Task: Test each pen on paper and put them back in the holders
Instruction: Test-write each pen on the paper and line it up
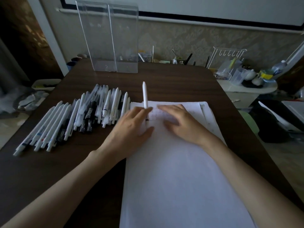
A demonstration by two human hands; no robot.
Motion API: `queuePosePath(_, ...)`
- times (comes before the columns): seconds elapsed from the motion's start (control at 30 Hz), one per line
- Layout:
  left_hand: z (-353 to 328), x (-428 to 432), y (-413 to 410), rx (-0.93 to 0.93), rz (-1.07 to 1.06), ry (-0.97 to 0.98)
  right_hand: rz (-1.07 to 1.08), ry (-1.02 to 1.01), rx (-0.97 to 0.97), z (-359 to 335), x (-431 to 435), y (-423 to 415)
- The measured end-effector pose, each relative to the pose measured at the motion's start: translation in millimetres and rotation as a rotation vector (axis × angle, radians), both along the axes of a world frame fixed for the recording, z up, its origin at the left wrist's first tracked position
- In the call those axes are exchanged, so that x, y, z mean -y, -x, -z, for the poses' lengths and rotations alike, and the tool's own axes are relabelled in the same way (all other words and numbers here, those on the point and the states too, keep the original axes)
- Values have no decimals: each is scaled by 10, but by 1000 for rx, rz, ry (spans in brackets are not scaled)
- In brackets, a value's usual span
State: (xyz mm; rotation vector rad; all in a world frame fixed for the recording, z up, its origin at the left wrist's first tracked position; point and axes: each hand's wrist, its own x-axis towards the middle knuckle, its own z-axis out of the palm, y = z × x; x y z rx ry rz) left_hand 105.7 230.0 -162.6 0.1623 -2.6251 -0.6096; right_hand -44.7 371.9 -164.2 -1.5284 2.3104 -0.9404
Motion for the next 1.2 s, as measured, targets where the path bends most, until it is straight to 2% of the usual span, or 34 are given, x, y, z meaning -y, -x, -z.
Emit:
queuePosePath(0.1,-105,224,-163,2,-216,117,-16,-12,-225,62,35,-8)
queuePosePath(0.27,-150,635,-627,116,-473,178,-10,-14,-263,58,30,-33)
queuePosePath(0.5,-52,799,-842,263,-482,86,-4,-34,-260,51,32,-39)
queuePosePath(0.63,-63,804,-832,237,-501,30,6,-34,-266,52,28,-34)
queuePosePath(0.8,-175,681,-827,167,-478,168,40,-52,-298,-10,6,-90)
queuePosePath(0.87,-228,505,-796,126,-383,137,178,4,-354,-52,-51,-101)
queuePosePath(0.93,-261,261,-778,86,-265,86,455,51,-348,-128,-187,-139)
queuePosePath(1.03,-213,-128,-769,93,-141,63,831,-132,-277,-199,-542,-223)
queuePosePath(1.1,-142,-341,-740,132,-126,29,966,-220,-125,-212,-765,-323)
queuePosePath(1.2,-43,-528,-661,194,-135,-173,1000,-110,87,-193,-853,-454)
